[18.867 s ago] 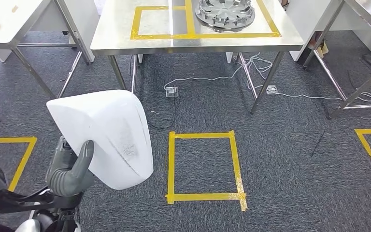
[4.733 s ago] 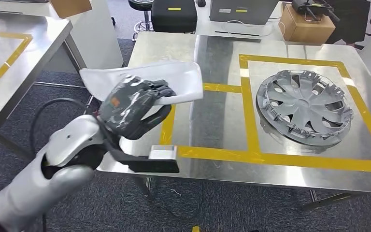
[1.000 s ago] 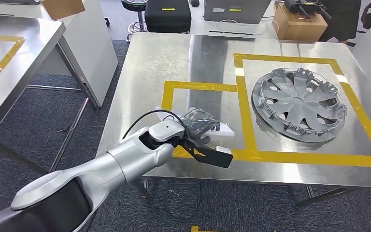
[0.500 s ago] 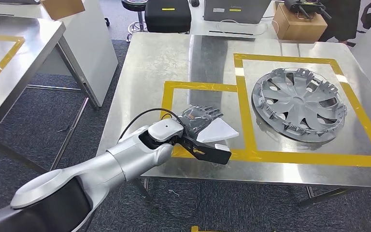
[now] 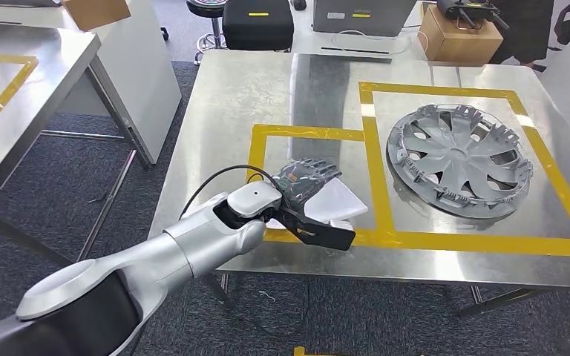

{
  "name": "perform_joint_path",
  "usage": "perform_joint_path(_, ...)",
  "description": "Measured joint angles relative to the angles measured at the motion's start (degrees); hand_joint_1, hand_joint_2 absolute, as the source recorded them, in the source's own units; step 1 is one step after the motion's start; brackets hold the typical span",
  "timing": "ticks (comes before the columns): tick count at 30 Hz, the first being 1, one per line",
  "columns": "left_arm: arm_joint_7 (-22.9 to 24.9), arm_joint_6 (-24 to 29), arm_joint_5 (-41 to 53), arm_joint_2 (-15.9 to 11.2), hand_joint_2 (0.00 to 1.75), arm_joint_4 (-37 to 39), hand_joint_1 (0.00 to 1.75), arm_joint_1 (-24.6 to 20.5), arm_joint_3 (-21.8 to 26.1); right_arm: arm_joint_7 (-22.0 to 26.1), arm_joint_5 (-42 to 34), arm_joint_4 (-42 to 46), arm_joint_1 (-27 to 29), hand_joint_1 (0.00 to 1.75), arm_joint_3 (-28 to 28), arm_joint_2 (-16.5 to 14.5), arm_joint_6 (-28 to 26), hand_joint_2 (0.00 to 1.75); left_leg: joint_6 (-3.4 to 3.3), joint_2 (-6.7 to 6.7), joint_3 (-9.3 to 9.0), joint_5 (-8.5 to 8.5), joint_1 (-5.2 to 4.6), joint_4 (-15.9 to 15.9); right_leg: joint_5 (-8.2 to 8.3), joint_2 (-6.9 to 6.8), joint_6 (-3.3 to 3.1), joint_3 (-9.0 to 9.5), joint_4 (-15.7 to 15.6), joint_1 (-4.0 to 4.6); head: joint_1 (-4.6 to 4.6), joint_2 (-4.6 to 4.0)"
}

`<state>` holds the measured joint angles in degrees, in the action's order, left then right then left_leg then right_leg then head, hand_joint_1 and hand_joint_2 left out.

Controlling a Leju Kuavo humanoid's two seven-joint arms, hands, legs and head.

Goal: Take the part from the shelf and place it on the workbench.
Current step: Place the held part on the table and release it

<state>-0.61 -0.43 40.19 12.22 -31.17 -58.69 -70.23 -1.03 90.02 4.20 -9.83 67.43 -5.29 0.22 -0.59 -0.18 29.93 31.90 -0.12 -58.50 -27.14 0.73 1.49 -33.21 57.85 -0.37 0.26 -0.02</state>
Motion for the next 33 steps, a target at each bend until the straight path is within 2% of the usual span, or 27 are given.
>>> perform_joint_path(5,0.76,0.58,0.31,-0.02,0.00,-0.05,0.00,-0.56,0.00,0.01,-0.01,0.00,0.01,0.00,0.00,0.00,0.00,1.75,0.00,-0.01,0.00,0.00,0.00,0.00,0.00,0.00,0.00,0.00,0.00,0.00,0.00,0.00)
perform_joint_path(9,3.12,-0.18,0.98,-0.64,0.00,-1.87,0.00,-3.03,0.01,0.21,-0.08,0.00,0.12,0.00,0.01,-0.01,-0.05,1.75,0.00,-0.02,0.01,0.00,0.00,0.00,0.01,-0.01,-0.01,0.00,0.01,0.00,0.00,0.00)
perform_joint_path(12,6.98,-4.87,1.38,-2.46,0.00,-6.47,0.00,-6.07,0.06,0.62,-0.10,0.00,0.30,0.00,0.04,-0.02,-0.17,1.75,-0.01,0.02,0.02,-0.01,0.00,0.00,0.03,0.00,-0.02,0.01,0.04,0.00,0.00,0.00)
perform_joint_path(15,12.07,-10.48,1.61,-5.52,0.00,-13.07,0.00,-10.02,0.24,1.42,-0.28,0.00,0.55,0.00,0.10,-0.02,-0.58,1.75,-0.02,0.16,0.05,-0.01,0.02,0.00,0.03,0.02,-0.02,0.00,0.09,0.00,0.00,0.00)
perform_joint_path(18,18.37,-16.41,-1.84,-10.61,0.00,-21.33,0.00,-15.92,1.14,2.31,-0.77,0.00,0.61,0.00,0.18,-0.01,-1.05,1.75,-0.04,0.76,0.08,0.01,0.05,0.03,0.04,0.34,-0.03,0.00,0.15,0.00,-0.01,0.00)
perform_joint_path(20,21.56,-19.19,-4.93,-15.27,0.00,-27.22,0.00,-19.78,2.44,2.56,-1.00,0.00,0.70,0.00,0.35,0.00,-1.24,1.75,-0.05,1.33,0.03,0.08,0.05,0.12,0.04,0.72,-0.05,0.01,0.16,-0.01,-0.01,0.00)
perform_joint_path(23,24.82,-20.67,-7.59,-22.67,0.00,-35.20,0.00,-23.53,4.55,2.62,-1.24,0.00,1.07,0.00,0.74,0.00,-1.54,1.75,-0.05,2.02,-0.18,0.15,0.06,0.32,0.08,1.18,-0.11,0.04,0.17,-0.02,-0.02,0.00)
perform_joint_path(28,29.47,-22.13,-10.53,-35.92,0.00,-46.97,0.00,-25.46,7.79,2.67,-1.76,0.00,1.63,0.00,1.26,-0.01,-1.79,1.75,0.03,2.88,-0.52,0.21,0.06,0.53,0.12,1.80,-0.20,0.05,0.16,-0.02,-0.03,0.00)
perform_joint_path(33,34.36,-21.72,-13.25,-45.94,0.00,-54.76,0.00,-24.95,10.22,2.67,-2.18,0.00,1.63,0.00,2.25,0.00,-1.92,1.75,0.08,3.04,-0.64,0.24,0.09,0.66,0.12,1.94,-0.26,0.13,0.17,-0.03,0.05,0.00)
